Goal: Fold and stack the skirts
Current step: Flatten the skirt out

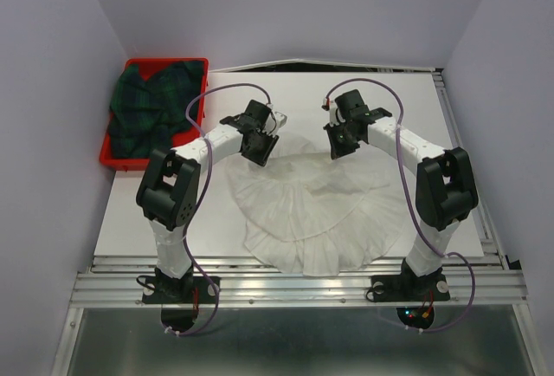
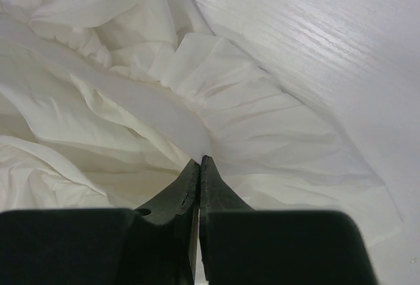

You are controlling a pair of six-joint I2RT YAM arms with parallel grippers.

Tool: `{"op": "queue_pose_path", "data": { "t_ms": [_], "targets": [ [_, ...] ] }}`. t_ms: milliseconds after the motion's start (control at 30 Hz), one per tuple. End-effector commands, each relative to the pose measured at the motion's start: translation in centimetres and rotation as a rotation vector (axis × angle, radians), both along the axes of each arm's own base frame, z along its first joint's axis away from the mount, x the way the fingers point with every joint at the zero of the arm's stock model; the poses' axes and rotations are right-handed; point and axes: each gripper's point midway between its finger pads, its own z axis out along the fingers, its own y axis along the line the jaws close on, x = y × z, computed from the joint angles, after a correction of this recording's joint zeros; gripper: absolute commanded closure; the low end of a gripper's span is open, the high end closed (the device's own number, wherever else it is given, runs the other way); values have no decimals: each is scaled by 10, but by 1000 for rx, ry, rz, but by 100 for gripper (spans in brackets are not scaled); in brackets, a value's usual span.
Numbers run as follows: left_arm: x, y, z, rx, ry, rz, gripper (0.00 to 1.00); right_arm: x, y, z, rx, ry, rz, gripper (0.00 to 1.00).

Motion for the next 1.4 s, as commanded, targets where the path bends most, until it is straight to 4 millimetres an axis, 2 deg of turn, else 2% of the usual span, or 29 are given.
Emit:
{"op": "queue_pose_path", "data": {
  "t_ms": [0, 233, 500, 600, 633, 667, 700, 767, 833, 867, 900, 933, 967, 1000, 1033, 1067, 1100, 1133, 1167, 1200, 1233, 1267, 1300, 1367],
  "targets": [
    [5, 6, 6, 9, -24, 33, 58, 1, 3, 20, 20, -48, 2, 99],
    [4, 13, 9, 27, -46, 46, 57, 0, 4, 18, 22, -44, 4, 99],
    [-2, 7, 9, -6, -30, 8, 58, 1, 4, 17, 23, -39, 6, 99],
    [-3, 2, 14, -30, -33, -12, 71, 2, 4, 17, 21, -41, 4, 99],
    [-3, 2, 16, -32, -34, -18, 80, 4, 3, 18, 13, -48, -2, 99],
    [0, 0, 22, -37, -49, -18, 84, 6, 1, 21, -2, -65, 11, 99],
    [2, 1, 26, -36, -60, -16, 93, 9, -1, 23, -16, -80, 21, 99],
    [9, 2, 45, -37, -109, -9, 100, 19, -3, 37, -36, -123, 15, 99],
    [15, 6, 65, -33, -155, 0, 100, 32, -16, 53, -51, -164, -6, 99],
    [24, 7, 82, -38, -196, 2, 100, 48, -20, 75, -45, -221, -28, 99],
    [35, 10, 105, -44, -248, 16, 100, 65, -35, 100, -38, -279, -60, 99],
    [43, 19, 117, -43, -268, 41, 100, 77, -53, 111, -39, -302, -102, 99],
    [59, 18, 145, -70, -327, 56, 100, 86, -61, 123, -36, -332, -119, 99],
    [60, 25, 139, -60, -308, 69, 100, 96, -68, 136, -33, -366, -132, 99],
    [77, 24, 170, -91, -375, 85, 100, 110, -73, 164, -23, -437, -144, 99],
    [86, 27, 180, -94, -395, 92, 100, 119, -83, 176, -32, -469, -152, 99],
    [108, 27, 204, -109, -456, 107, 100, 131, -82, 176, -40, -479, -150, 99],
    [120, 28, 216, -104, -491, 102, 100, 147, -88, 211, -32, -571, -159, 99],
    [131, 27, 227, -113, -524, 108, 100, 157, -86, 226, -26, -615, -159, 99],
    [155, 27, 254, -137, -607, 137, 100, 174, -92, 223, -43, -627, -180, 99],
    [167, 28, 270, -157, -649, 154, 100, 185, -92, 236, -44, -671, -181, 99],
    [176, 29, 286, -178, -692, 164, 100, 196, -96, 282, -41, -799, -212, 99],
    [190, 27, 312, -210, -764, 175, 100, 205, -100, 289, -52, -835, -233, 99],
    [201, 31, 336, -236, -842, 185, 100, 211, -102, 322, -40, -950, -257, 99]
  ]
}}
